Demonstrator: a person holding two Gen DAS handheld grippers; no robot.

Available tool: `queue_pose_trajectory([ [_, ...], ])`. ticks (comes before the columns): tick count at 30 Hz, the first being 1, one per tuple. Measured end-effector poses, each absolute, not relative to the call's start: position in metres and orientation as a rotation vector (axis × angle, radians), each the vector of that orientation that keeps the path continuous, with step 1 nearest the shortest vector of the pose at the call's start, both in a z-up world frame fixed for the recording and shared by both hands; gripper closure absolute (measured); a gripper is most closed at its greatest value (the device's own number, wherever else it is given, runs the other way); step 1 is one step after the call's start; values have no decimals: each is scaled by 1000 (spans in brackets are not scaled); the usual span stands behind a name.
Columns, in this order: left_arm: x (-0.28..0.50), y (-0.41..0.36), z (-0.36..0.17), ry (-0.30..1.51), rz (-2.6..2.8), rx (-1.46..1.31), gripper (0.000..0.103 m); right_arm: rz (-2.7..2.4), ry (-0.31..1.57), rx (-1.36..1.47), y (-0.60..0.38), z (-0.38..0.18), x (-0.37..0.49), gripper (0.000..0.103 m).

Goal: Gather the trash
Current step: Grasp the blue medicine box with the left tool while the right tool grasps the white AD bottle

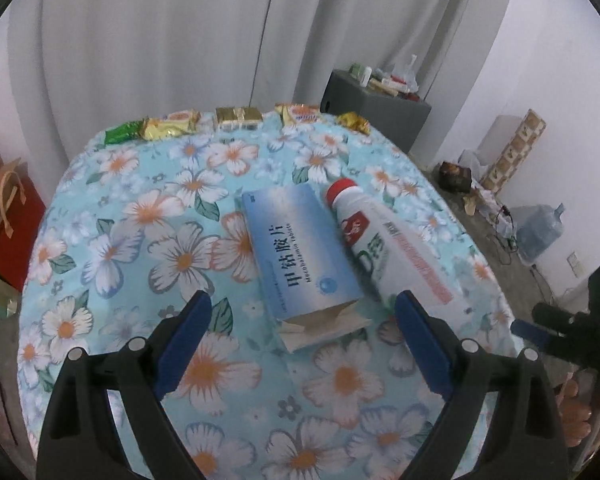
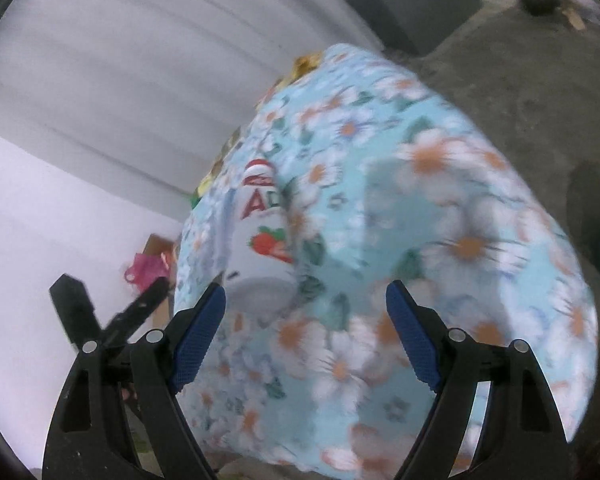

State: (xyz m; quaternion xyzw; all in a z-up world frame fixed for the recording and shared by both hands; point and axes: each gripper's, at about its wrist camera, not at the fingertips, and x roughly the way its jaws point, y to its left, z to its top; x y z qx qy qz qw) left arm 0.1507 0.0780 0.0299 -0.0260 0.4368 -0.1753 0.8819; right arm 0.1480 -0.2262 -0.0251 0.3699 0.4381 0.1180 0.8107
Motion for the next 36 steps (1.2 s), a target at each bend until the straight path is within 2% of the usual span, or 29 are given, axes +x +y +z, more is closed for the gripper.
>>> queue_pose_trajectory([
  [8, 170, 80, 13, 928, -365, -97, 12, 314, 989, 635, -176, -8, 208, 24],
  [14, 177, 92, 7, 950, -343, -137, 12, 316, 1089, 511, -144, -26, 258, 25],
  [17, 180, 94, 5, 962, -341, -147, 12, 325, 1150, 483, -134, -43, 268, 42],
  [18, 182, 93, 5, 963, -343, -148, 12, 331, 1170, 487, -134, -49, 268, 44],
  [23, 195, 80, 4, 971, -360, -138, 8, 338, 1142, 547, -149, -50, 251, 44],
  [36, 236, 35, -24, 1055, -310, -54, 7, 205, 1088, 639, -225, -50, 148, 44],
])
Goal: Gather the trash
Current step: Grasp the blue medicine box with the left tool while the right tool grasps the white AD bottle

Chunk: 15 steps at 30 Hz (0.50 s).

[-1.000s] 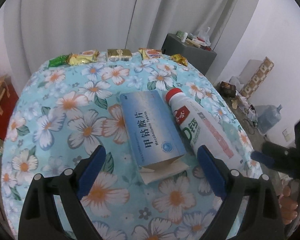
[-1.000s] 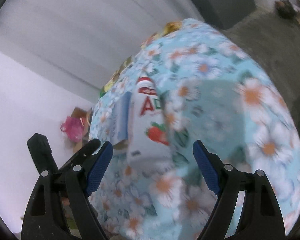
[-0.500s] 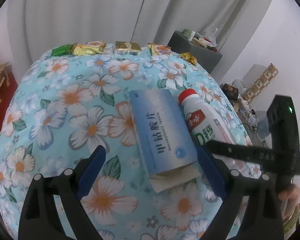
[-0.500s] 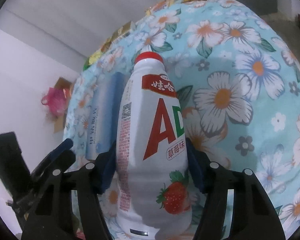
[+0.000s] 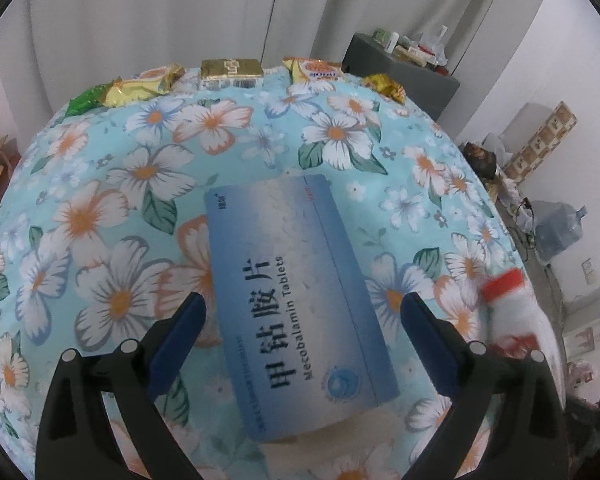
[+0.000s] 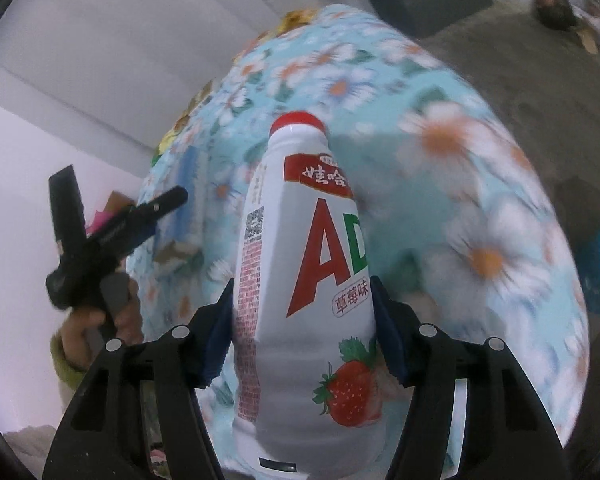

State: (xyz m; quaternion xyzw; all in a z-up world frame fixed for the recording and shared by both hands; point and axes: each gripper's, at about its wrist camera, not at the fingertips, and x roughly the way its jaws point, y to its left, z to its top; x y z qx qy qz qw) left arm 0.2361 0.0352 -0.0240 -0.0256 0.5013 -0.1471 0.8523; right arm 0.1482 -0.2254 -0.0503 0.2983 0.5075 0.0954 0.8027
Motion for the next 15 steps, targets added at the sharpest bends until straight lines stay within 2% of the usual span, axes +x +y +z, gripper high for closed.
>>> queue_pose_trajectory([
  [4, 238, 26, -30, 1051, -300, 6, 7, 198, 1066, 687, -233, -56, 131, 44],
  [6, 237, 23, -31, 1046, -292, 49, 17, 201, 1060, 708, -233, -57, 132, 44],
  [7, 236, 21, -30, 1038, -276, 79, 24, 203, 1058, 714, -233, -58, 133, 44],
  [15, 198, 21, -18, 1029, -358, 110, 25, 200, 1052, 710, -234, -56, 129, 44],
])
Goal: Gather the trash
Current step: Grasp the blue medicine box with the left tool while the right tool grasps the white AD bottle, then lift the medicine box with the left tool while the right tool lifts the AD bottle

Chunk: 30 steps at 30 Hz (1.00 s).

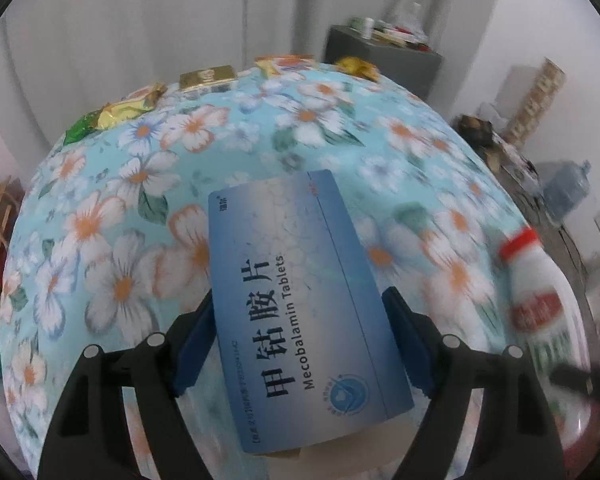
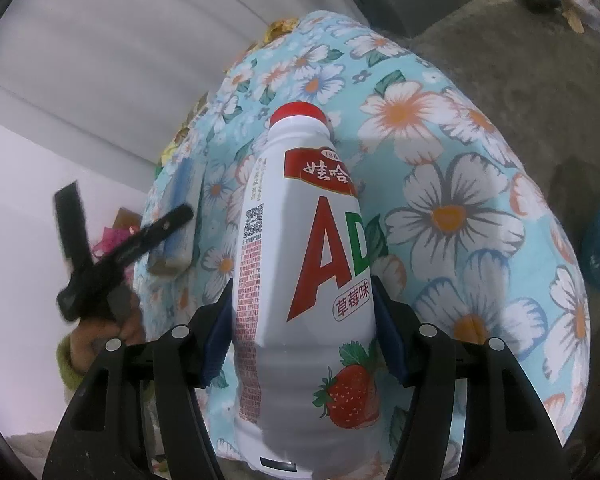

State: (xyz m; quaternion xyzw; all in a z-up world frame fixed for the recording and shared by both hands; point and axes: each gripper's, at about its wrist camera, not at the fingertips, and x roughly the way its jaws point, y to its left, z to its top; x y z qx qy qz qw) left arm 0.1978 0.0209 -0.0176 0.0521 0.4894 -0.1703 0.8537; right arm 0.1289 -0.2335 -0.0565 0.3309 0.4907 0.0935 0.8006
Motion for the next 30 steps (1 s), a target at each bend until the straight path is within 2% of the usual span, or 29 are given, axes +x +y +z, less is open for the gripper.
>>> queue_pose_trajectory([
  [6, 119, 14, -12, 1070, -504, 201, 25, 200, 1078, 673, -236, -53, 104, 44],
  [9, 104, 15, -19, 1087, -494, 205, 25, 202, 1093, 683, -238, -54, 96, 44],
  [18, 111, 11, -28, 1090, -451, 147, 24, 175, 1108, 684, -236, -51, 105, 37],
  [30, 120, 8, -33, 1092, -426, 117, 25, 162, 1105, 723, -237, -58, 115, 37],
])
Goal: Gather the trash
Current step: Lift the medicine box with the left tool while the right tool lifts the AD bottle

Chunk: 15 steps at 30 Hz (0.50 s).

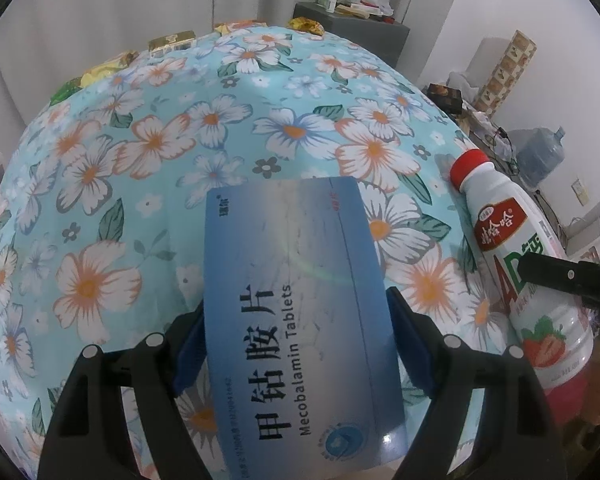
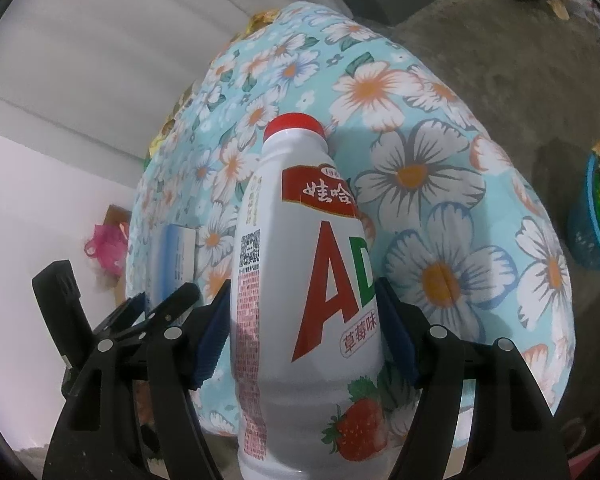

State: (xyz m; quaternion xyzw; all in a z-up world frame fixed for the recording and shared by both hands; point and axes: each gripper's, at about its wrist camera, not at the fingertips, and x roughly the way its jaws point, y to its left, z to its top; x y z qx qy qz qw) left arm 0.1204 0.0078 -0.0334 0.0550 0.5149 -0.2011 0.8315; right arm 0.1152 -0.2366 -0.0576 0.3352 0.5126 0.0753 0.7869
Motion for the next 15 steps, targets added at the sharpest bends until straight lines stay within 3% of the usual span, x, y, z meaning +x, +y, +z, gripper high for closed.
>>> queue_pose_trajectory([
  [15, 111, -2, -32, 1054, -418, 185, 30, 163, 1093, 725, -240, -59, 111, 45],
])
